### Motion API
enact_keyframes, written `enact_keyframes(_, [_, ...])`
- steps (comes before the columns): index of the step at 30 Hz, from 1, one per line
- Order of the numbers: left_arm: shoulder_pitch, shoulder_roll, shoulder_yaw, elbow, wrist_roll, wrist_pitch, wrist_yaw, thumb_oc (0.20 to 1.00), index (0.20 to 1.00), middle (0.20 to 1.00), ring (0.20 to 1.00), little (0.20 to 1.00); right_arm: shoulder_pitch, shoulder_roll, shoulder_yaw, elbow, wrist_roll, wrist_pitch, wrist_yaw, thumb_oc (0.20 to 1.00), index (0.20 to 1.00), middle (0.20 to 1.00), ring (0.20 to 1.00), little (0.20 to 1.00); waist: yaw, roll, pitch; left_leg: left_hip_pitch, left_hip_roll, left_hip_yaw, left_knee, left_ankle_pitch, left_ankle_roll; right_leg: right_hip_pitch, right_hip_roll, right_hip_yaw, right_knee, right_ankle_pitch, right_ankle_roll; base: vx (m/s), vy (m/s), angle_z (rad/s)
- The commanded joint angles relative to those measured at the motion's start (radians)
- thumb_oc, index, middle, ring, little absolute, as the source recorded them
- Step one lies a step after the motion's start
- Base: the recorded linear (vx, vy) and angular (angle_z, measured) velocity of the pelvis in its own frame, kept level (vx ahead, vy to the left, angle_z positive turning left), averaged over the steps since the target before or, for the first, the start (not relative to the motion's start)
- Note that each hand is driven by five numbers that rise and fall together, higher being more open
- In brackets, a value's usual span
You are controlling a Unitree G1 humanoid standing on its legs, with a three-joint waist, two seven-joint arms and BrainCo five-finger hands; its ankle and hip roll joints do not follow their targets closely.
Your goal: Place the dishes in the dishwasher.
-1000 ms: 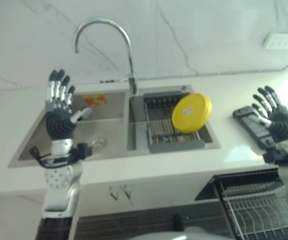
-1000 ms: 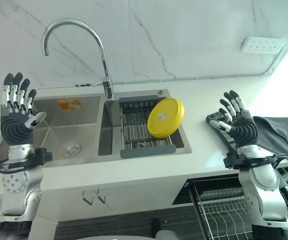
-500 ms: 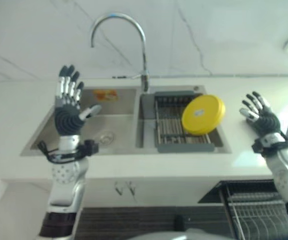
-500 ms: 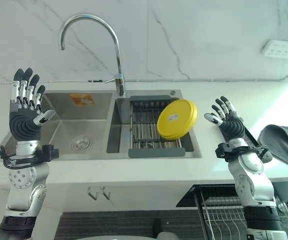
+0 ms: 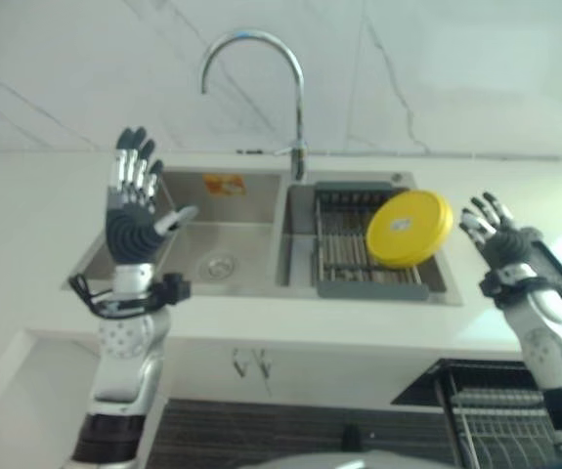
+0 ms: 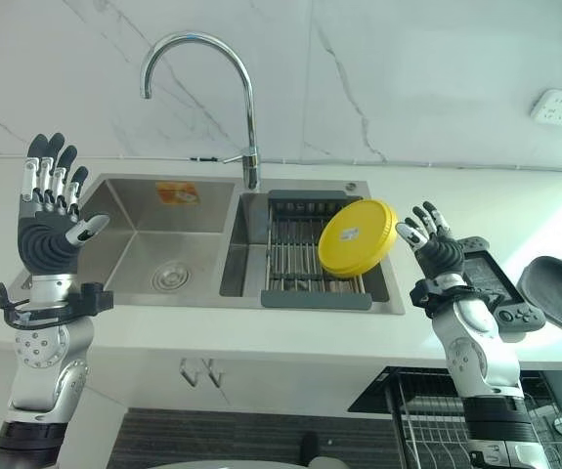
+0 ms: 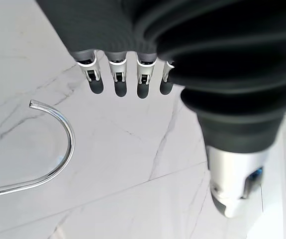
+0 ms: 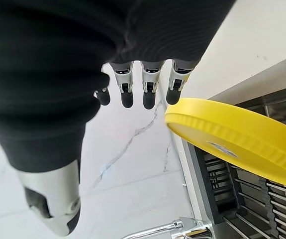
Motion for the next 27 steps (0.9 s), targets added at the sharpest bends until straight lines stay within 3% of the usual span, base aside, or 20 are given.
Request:
enact_keyframes(1, [-0.048,0.081,-0.034,0.029,0.006,-0.046,0.016,1.000,1.000,1.000,1.000,1.000,-0.091,-0.010,-0.025,0.013,0.020,-0.040,-0.014,1.000,1.000,1.000,1.000,1.000,-0.002,-0.044,-0.047,-0.073,-0.023,0.020,-0.017,0.092,0.019,0.093,-0.061,-0.028,0.002,-0.059,0.058,0.00,0.032,0.03])
enact_keyframes(27, [-0.057,0.083,-0.041,0.032,-0.013,-0.027,0.013,1.000,1.000,1.000,1.000,1.000,-0.076,-0.019,-0.031,0.081,0.079,0.016,0.000,1.000,1.000,1.000,1.000,1.000,-0.003,-0.054,-0.042,-0.069,-0.026,0.039,-0.017,0.091,0.024,0.108,-0.063,-0.023,0.002,-0.064,0.060,0.01,0.005,0.02])
